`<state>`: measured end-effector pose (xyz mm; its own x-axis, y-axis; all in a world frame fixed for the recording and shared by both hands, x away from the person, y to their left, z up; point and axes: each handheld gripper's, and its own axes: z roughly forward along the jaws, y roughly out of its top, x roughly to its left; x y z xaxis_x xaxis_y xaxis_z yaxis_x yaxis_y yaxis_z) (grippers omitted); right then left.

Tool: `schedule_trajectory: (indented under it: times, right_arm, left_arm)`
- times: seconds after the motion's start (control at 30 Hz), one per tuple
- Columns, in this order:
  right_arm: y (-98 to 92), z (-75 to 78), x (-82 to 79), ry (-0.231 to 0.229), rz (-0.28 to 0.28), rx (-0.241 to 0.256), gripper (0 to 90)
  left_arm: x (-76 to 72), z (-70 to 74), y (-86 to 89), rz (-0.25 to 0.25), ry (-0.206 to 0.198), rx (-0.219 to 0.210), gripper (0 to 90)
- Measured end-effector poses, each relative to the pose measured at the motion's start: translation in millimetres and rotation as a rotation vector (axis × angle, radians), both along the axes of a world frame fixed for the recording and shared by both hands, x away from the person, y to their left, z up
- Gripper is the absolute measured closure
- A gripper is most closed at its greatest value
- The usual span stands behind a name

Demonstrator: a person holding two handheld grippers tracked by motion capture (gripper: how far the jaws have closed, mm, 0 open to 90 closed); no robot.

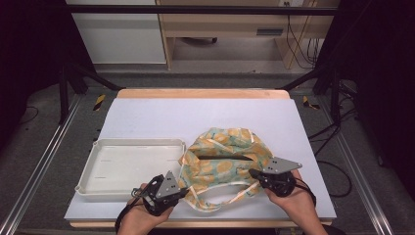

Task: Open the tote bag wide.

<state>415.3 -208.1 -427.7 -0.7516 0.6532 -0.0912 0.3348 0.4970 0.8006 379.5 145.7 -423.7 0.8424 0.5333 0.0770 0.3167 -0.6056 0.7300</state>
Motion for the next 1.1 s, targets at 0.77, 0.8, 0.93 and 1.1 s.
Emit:
schedule_trajectory:
  times: [0.77, 0.8, 0.93, 1.1]
  right_arm:
    - [-7.5, -18.0, -25.6, -0.009, 0.046, 0.03, 90.0]
    - [-7.7, -18.0, -25.7, -0.011, 0.048, 0.031, 90.0]
    - [-7.1, -17.6, -26.7, -0.02, 0.055, 0.024, 90.0]
    - [-4.5, -17.5, -27.2, -0.026, 0.061, 0.017, 90.0]
  left_arm:
    - [59.2, 35.4, -5.4, 0.117, -0.113, -0.016, 42.9]
    - [66.3, 37.8, -8.0, 0.12, -0.127, -0.003, 43.0]
    - [90.0, 41.3, -18.3, 0.122, -0.116, -0.013, 43.3]
    - [115.1, 36.9, -36.4, 0.092, -0.075, 0.041, 41.3]
